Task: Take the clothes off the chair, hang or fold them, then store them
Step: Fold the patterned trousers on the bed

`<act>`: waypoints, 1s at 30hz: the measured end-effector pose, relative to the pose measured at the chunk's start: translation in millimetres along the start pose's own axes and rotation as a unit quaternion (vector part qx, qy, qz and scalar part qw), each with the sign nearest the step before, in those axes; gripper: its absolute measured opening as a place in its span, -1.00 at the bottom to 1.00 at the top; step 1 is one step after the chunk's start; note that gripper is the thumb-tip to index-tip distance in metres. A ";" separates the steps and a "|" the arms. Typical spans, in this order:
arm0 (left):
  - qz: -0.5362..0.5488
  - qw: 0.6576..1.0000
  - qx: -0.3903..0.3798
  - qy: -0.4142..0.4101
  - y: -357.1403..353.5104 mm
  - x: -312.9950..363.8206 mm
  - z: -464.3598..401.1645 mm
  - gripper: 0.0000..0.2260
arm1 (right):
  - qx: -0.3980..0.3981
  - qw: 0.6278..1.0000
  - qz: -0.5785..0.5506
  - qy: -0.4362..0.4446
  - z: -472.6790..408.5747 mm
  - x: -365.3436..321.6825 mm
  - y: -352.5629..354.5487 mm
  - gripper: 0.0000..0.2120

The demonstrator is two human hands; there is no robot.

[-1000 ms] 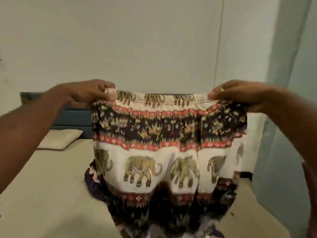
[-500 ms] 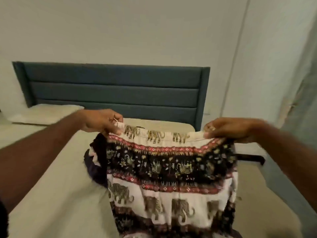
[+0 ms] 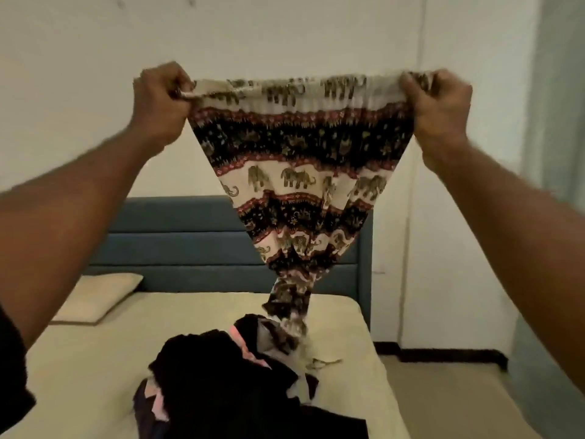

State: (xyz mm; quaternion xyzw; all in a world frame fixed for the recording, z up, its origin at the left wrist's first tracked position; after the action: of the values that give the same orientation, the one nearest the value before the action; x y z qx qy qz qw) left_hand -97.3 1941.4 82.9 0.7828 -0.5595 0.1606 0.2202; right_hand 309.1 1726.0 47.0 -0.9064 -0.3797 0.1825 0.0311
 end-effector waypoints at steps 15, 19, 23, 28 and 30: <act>-0.076 0.894 -0.423 0.130 18.0 -158.9 560.5 -0.91 | -0.376 0.830 0.030 -0.410 573.2 15.1 144.1 -0.82; -0.110 0.842 -0.511 0.135 21.5 -166.2 688.3 -0.77 | -0.468 0.771 0.089 -0.422 658.8 -0.1 187.7 -0.60; -0.170 0.821 -0.537 0.095 16.2 -162.9 750.9 -0.76 | -0.626 0.656 0.152 -0.393 722.7 -7.6 206.8 -0.79; -0.296 0.777 -0.556 0.006 5.4 -142.5 790.3 -0.66 | -0.715 0.571 0.217 -0.340 744.8 -22.2 213.1 -0.78; -0.309 0.743 -0.593 0.015 3.8 -128.4 804.4 -0.62 | -0.733 0.568 0.223 -0.301 741.1 -30.8 210.2 -0.79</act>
State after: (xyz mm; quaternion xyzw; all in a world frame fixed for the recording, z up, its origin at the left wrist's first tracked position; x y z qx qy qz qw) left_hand -138.2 1621.8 -665.3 0.6215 -0.2659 -0.2689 0.6861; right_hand 168.9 1494.3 -674.9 -0.5674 -0.1567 0.1049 -0.8016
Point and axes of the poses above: each hand's wrist, its own z-axis away from the middle knuckle, its own y-axis out of the back of the hand, x = y × z, the point moved 9 cm from there along -z, towards the middle knuckle, and after that the axes turned 12 degrees about y, right-handed, at the moved point
